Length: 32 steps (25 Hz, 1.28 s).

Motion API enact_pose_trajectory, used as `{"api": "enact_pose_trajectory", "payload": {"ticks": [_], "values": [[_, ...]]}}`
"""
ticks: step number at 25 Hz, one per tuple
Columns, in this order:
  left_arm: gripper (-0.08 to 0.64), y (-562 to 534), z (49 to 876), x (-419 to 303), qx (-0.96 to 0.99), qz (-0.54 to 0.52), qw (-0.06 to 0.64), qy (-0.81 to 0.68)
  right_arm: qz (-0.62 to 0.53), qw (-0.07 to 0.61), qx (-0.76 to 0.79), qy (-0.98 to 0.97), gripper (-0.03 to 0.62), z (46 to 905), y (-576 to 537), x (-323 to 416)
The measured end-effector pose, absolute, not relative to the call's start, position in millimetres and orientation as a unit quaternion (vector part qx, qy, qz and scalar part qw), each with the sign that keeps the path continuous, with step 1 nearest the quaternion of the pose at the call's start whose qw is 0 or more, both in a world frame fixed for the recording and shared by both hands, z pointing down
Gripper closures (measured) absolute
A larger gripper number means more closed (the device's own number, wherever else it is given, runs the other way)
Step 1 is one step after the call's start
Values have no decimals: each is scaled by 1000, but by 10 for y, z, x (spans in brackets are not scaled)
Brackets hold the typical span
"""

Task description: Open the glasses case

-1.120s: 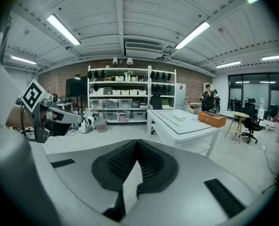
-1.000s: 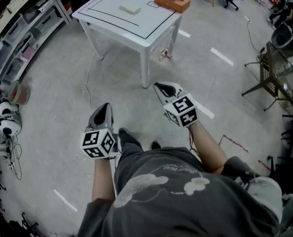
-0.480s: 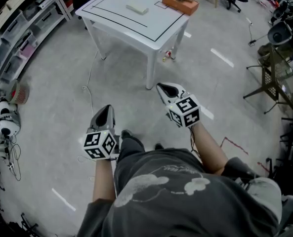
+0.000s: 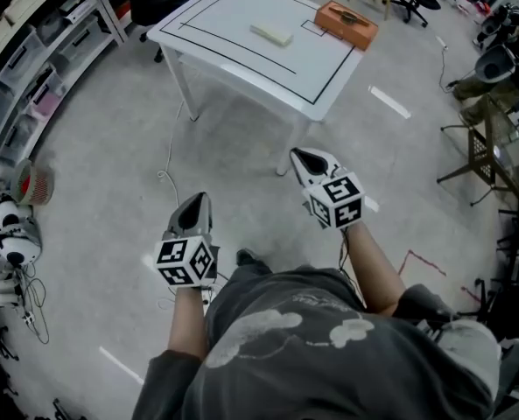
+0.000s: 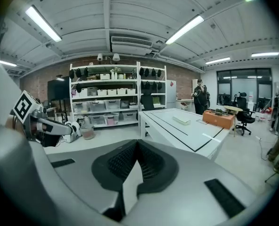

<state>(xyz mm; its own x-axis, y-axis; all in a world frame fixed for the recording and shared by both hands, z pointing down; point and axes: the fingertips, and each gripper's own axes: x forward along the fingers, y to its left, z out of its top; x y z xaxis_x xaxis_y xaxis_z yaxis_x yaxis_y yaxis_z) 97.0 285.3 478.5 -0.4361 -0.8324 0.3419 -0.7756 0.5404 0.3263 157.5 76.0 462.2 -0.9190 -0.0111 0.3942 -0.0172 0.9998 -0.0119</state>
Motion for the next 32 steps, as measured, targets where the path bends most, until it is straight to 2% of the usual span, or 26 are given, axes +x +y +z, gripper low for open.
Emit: {"api": "enact_pose_trajectory", "payload": {"ticks": [13,23,32], "values": [[558,2776,4927,114,493,-68,247,-832,9,218,35,-975,592,4823,641,967],[558,2232,4984,-761,472,-43,255,-843,23,209,9,-978,592,5037,45,-266],[558,1162,4923,-1613,484,-30,255,-837,37,210,24,-977,592,5086,-984,-1053]]}}
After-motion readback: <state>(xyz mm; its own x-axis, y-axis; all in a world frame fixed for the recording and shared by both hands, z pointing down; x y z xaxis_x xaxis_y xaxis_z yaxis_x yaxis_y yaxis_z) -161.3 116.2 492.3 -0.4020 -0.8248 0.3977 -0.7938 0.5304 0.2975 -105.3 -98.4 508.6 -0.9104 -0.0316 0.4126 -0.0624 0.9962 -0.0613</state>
